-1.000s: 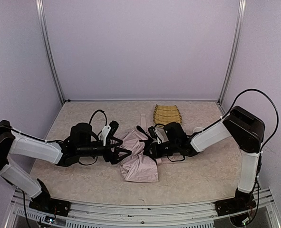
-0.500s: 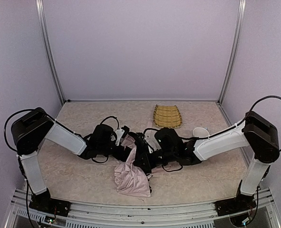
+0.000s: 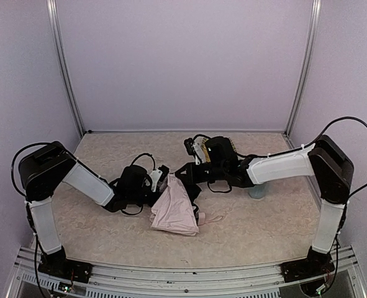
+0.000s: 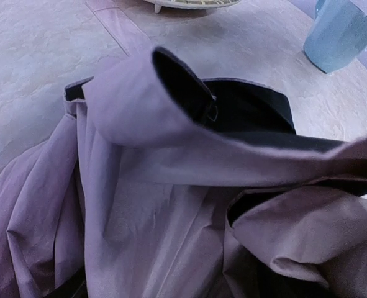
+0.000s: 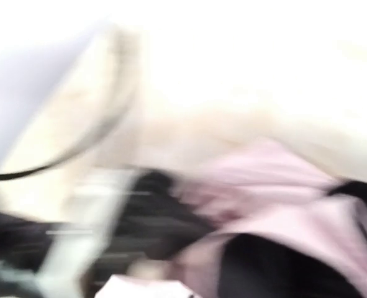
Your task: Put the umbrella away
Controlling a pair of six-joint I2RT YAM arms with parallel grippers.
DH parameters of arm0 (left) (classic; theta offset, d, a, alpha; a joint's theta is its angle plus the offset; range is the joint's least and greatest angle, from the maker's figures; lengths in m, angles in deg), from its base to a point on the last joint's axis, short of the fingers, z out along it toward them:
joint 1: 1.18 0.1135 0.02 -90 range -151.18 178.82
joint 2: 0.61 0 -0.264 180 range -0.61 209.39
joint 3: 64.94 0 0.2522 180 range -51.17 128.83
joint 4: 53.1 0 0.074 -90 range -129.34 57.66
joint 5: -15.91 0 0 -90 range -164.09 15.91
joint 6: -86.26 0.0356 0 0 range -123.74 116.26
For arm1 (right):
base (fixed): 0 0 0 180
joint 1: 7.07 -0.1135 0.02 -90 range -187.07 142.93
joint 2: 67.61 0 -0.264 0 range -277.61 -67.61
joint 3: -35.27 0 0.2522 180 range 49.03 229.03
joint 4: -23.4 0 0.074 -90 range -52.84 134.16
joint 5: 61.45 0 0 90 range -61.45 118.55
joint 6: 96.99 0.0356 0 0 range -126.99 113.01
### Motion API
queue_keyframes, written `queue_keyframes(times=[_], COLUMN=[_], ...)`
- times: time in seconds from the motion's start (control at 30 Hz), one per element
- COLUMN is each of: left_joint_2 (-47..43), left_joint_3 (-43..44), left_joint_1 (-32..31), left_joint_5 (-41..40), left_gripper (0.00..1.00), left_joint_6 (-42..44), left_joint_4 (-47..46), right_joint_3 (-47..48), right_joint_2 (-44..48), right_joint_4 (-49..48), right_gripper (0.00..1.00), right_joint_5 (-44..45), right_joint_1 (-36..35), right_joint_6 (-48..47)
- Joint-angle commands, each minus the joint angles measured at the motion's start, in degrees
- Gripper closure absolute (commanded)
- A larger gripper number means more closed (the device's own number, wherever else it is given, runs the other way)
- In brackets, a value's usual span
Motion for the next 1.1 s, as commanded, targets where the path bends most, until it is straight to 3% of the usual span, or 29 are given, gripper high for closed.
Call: queue_keyframes(times=[0.0, 0.13, 0.37, 0.53, 0.73, 1.07], left_joint_2=[3.0, 3.4, -2.5, -8.4, -17.1, -32.2], left_joint_3=[-2.3, -2.8, -5.9, -8.9, -15.8, -16.4], left_joint_1=[-0.4, -0.1, 0.7, 0.6, -2.3, -1.4], left_joint_5=[2.5, -0.2, -9.5, -17.3, -35.4, -39.4], left_gripper=[0.25, 0.26, 0.18, 0.09, 0.03, 0.01], left_joint_6=[-1.1, -3.0, -5.1, -2.0, 9.5, 8.1], left_joint_4=[3.0, 2.5, -2.3, -9.5, -23.1, -17.3], right_joint_3=[0.2, 0.3, -6.8, -7.5, -8.0, -8.6], right_joint_2=[-8.5, -15.6, -17.1, -17.2, -15.0, -12.1], right_joint_4=[-2.0, -3.2, -7.8, -6.6, -5.2, -2.7], right_gripper=[1.0, 1.0, 1.0, 1.0, 1.0, 1.0], right_joint_5=[3.2, -0.4, -3.0, -3.5, -2.9, -3.1], right_joint_1=[3.1, 3.3, 2.3, 0.9, 0.1, -0.7], right_joint_6=[2.2, 5.0, 7.0, 5.1, 2.9, -0.1])
